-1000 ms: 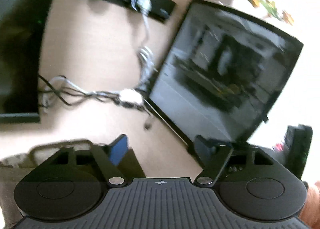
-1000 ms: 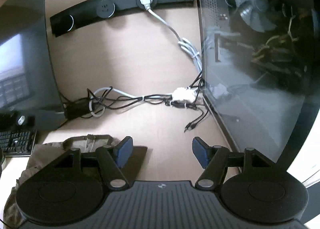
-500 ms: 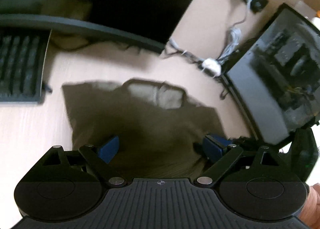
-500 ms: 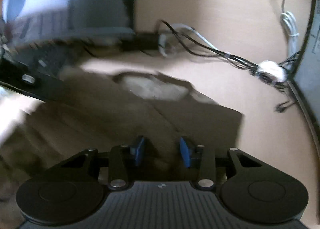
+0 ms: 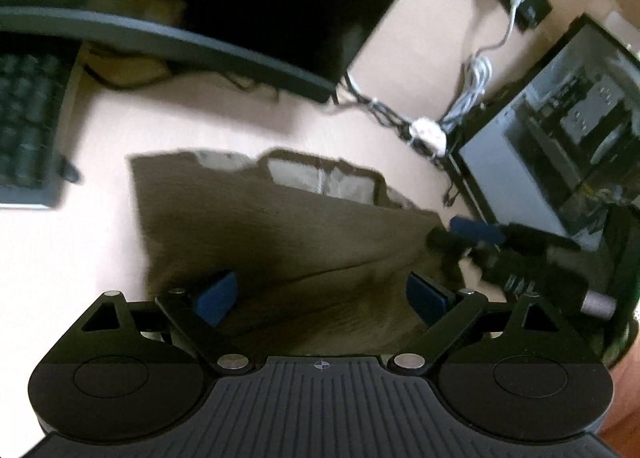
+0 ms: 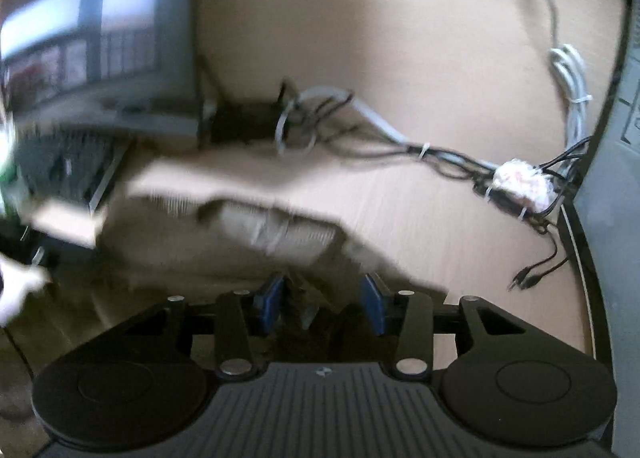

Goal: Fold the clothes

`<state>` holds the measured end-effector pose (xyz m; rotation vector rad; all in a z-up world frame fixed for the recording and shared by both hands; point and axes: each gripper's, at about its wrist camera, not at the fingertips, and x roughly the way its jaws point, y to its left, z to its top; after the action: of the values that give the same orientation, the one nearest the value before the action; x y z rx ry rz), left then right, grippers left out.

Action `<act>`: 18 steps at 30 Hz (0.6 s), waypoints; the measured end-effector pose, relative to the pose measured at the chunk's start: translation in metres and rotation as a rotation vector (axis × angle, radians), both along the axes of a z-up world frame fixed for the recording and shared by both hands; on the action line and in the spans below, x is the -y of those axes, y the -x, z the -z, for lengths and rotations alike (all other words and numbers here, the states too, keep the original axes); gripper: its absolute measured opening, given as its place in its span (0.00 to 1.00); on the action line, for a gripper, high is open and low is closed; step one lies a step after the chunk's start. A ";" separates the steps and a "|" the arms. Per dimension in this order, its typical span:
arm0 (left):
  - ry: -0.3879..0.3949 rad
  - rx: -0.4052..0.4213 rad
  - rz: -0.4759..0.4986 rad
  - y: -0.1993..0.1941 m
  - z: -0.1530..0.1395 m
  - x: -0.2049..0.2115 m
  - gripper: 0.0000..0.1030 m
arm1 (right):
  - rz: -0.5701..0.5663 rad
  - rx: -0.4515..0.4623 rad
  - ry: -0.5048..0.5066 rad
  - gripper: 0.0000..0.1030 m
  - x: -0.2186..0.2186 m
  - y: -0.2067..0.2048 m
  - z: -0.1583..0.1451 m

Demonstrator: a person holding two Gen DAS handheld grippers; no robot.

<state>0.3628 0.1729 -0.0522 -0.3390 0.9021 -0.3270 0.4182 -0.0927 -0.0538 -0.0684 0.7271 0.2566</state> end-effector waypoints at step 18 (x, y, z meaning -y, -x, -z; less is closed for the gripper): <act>0.004 0.016 -0.351 0.053 -0.050 -0.096 0.96 | -0.020 -0.041 -0.025 0.07 -0.021 -0.074 0.033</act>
<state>0.3098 0.2690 -0.0017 -0.4889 0.8087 -0.0075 0.4927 -0.0716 -0.0869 -0.0468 0.7646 0.2870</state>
